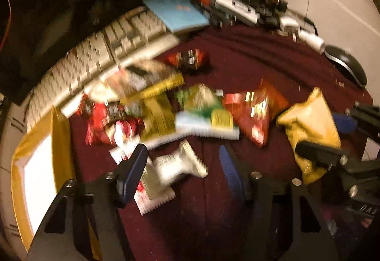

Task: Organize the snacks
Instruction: 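Grasp the white snack packet with the left gripper while the right grasps the yellow pastry bag, then carry both packets into the white box and open both grippers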

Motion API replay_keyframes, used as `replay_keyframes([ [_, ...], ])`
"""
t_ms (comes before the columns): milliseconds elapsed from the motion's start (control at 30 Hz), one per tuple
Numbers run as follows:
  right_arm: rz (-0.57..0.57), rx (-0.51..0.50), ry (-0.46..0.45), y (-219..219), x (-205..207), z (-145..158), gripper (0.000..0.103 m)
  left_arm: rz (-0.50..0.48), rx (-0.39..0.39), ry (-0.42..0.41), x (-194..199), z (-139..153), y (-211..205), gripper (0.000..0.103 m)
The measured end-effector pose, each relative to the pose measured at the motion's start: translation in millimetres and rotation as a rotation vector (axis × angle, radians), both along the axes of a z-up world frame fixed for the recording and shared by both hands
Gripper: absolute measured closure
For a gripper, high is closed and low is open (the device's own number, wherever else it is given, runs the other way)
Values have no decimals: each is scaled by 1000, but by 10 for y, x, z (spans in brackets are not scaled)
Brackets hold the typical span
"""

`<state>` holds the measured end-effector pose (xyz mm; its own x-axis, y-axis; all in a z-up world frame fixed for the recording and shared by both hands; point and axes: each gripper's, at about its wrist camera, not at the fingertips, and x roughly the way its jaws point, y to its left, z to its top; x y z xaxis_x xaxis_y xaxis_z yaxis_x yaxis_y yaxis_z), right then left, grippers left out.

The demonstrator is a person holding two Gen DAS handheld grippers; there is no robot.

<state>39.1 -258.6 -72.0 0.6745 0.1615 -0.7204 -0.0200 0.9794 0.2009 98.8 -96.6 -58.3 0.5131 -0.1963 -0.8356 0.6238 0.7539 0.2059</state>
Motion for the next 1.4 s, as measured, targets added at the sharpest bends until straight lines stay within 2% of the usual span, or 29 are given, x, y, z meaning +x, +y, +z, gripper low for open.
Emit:
replay_keyframes([
  [133,9,15,-11,5,-8,-11,59,5,-50,73,-157,-6,150,41],
  [233,10,32,-14,-25,0,-15,58,5,-80,77,-222,35,187,41],
  [367,7,33,-11,-30,-2,-4,58,113,-104,73,-67,6,197,41],
  [433,3,31,-10,-33,-17,-2,59,145,-103,56,-14,-16,199,46],
  [500,-2,30,-11,-37,-26,2,59,144,-94,33,-22,-34,195,71],
  [567,-2,26,-15,-30,-34,13,59,155,-118,51,-25,-53,217,81],
  [700,19,26,-43,36,-94,77,59,220,-210,63,-64,-32,347,84],
  [833,69,25,-124,215,-231,244,59,258,-315,69,-220,68,533,84],
  [933,125,35,-172,393,-290,357,59,312,-405,55,-373,243,760,84],
  [1100,234,54,-185,784,-240,470,59,494,-533,-8,-537,544,1376,84],
  [1167,283,81,-174,969,-187,517,59,581,-559,-46,-568,617,1681,84],
  [1300,400,109,-185,1428,-114,651,59,687,-635,-86,-649,703,2194,84],
  [1400,477,124,-194,1774,-40,728,59,747,-636,-124,-699,719,2466,84],
])
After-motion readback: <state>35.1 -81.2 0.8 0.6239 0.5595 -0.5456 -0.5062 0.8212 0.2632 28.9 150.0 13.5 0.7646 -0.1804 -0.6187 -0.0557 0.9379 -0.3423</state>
